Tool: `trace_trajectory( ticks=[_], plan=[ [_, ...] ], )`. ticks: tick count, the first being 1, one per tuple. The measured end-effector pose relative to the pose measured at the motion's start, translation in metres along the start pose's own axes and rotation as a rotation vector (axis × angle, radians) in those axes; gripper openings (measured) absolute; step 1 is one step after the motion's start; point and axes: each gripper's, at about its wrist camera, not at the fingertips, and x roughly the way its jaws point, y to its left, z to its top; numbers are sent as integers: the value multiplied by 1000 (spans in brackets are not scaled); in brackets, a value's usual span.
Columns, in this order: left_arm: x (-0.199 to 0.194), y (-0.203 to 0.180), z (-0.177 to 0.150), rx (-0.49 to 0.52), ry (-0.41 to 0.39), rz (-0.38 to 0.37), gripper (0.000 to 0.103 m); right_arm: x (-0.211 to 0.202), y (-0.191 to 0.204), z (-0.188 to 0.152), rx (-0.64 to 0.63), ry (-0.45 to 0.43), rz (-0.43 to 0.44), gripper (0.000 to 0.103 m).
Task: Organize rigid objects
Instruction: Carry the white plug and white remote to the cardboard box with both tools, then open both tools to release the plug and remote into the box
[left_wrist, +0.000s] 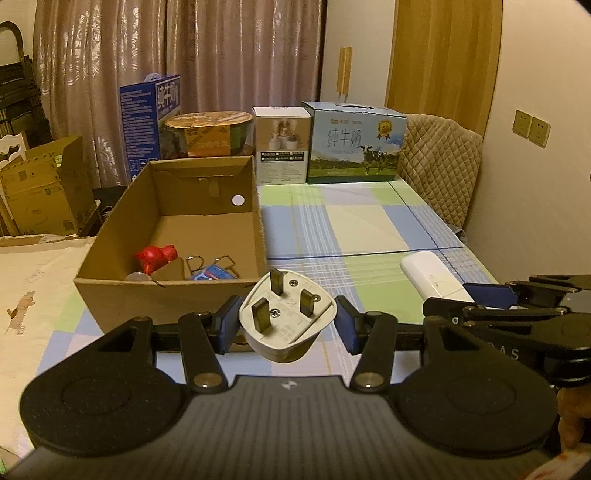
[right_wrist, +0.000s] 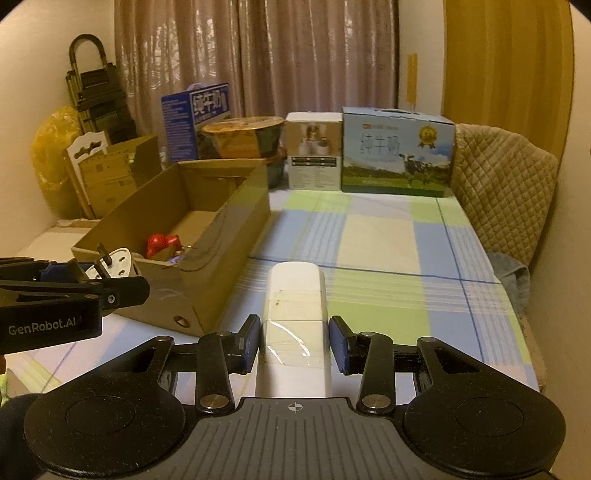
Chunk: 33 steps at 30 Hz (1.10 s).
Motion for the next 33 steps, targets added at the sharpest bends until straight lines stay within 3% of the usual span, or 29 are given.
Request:
trace_trajectory(
  ticks=[5, 12, 20, 27, 28, 31, 33],
  plan=[
    [-3, 19, 11, -10, -11, 15, 49, 10, 15, 17, -1, -1, 49, 37],
    [5, 70, 45, -8, -30, 66, 49, 46, 51, 68, 11, -20, 152, 37],
    [70, 131, 66, -6, 53, 71, 49, 125, 79, 104, 45, 55, 195, 37],
    [107, 151, 61, 0, 102, 45, 49, 167, 84, 106, 60, 106, 222, 37],
    [109, 151, 60, -2, 102, 49, 53, 170, 85, 106, 66, 112, 231, 37],
    [108, 154, 60, -7, 67, 93, 79, 175, 81, 107, 105, 98, 241, 38],
    [104, 157, 61, -17, 62, 89, 80, 171, 80, 107, 109, 77, 246, 39]
  ],
)
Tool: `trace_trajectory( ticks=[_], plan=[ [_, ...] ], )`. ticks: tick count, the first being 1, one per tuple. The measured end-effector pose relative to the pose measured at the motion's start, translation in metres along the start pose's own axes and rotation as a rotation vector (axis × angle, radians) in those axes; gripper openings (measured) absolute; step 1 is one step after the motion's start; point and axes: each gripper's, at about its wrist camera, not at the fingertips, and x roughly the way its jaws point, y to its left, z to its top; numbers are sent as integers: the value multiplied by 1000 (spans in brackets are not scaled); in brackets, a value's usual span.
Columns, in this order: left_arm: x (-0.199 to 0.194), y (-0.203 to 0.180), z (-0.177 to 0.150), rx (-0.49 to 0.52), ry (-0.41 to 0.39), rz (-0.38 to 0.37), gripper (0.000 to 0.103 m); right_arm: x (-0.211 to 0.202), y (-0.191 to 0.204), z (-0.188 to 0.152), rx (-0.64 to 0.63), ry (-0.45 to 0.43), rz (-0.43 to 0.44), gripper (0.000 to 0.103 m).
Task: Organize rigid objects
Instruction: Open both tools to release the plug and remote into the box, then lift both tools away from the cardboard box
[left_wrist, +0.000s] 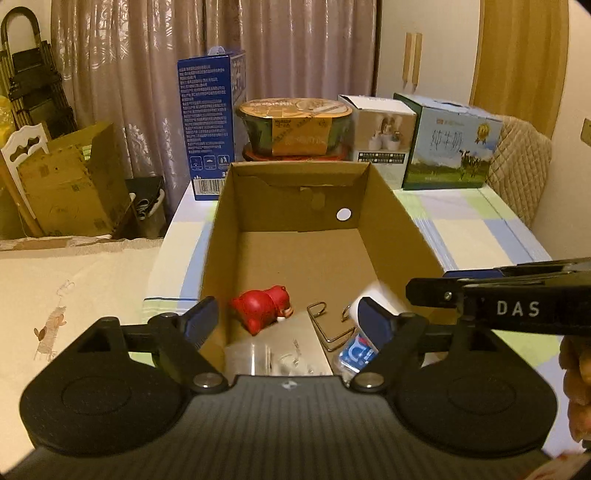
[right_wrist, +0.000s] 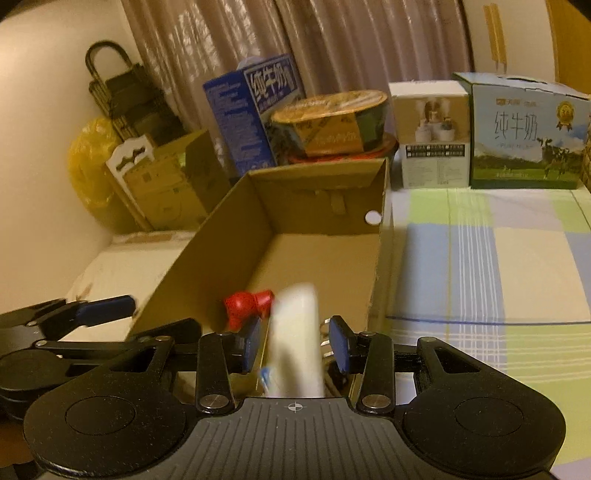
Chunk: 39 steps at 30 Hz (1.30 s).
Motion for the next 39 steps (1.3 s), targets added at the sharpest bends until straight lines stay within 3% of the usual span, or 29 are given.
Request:
trace_trajectory(
  ticks=[3, 8, 11, 14, 22, 31, 39],
  plan=[
    [-8, 1, 0, 1, -7, 14, 85, -12, 1, -2, -3, -23, -19, 43],
    [-32, -2, -7, -26, -14, 16, 102, -44, 8, -11, -19, -58, -62, 65],
    [-47, -6, -13, -46, -1, 22, 102, -64, 16, -21, -35, -63, -106, 79],
    [-62, -13, -22, -50, 20, 29, 102, -80, 21, -35, -43, -47, -130, 84],
    [-96, -26, -48, -66, 51, 57, 102, -110, 25, -71, -50, 33, -182, 88],
    [-119, -43, -74, -82, 74, 20, 102, -136, 22, -101, -40, 47, -207, 88],
    [-124, -51, -86, -79, 78, 9, 102, -145, 20, -105, -32, 44, -214, 88]
  ],
)
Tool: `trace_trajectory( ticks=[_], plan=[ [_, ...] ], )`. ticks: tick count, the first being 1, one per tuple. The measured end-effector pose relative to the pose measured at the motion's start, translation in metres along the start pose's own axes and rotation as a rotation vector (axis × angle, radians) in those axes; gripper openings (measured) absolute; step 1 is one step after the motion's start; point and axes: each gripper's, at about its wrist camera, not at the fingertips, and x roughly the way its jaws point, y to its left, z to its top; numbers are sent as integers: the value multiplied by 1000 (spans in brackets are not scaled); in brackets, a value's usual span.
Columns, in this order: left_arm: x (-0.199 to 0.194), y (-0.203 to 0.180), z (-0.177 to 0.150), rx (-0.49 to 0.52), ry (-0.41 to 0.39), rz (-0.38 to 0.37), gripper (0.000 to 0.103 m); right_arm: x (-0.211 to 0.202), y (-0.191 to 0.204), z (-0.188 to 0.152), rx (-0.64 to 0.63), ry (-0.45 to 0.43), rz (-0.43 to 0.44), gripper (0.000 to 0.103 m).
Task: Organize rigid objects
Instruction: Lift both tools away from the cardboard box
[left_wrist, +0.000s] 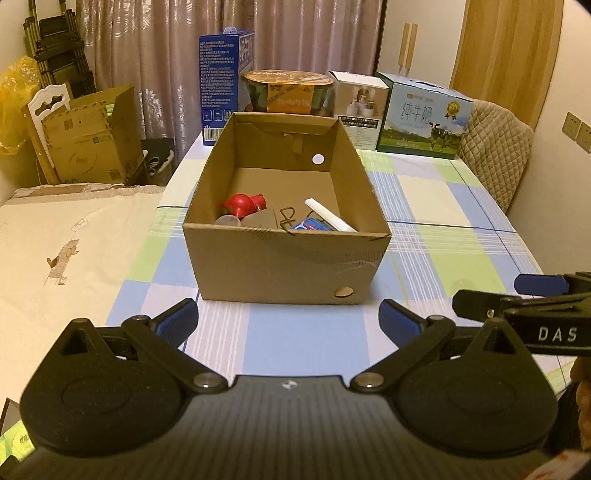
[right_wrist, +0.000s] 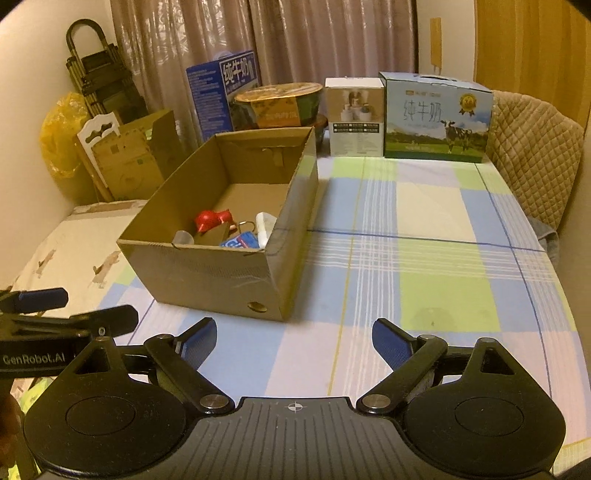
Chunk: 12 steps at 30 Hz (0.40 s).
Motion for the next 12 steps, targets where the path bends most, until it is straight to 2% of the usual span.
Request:
trace_trajectory(
  ticks=[9, 12],
  plan=[
    [-3, 1, -1, -3, -7, -10, 102, 0, 1, 2, 8, -4, 4, 88],
    [-6, 0, -2, 12, -27, 20, 102, 1, 0, 3, 9, -4, 2, 88]
  ],
)
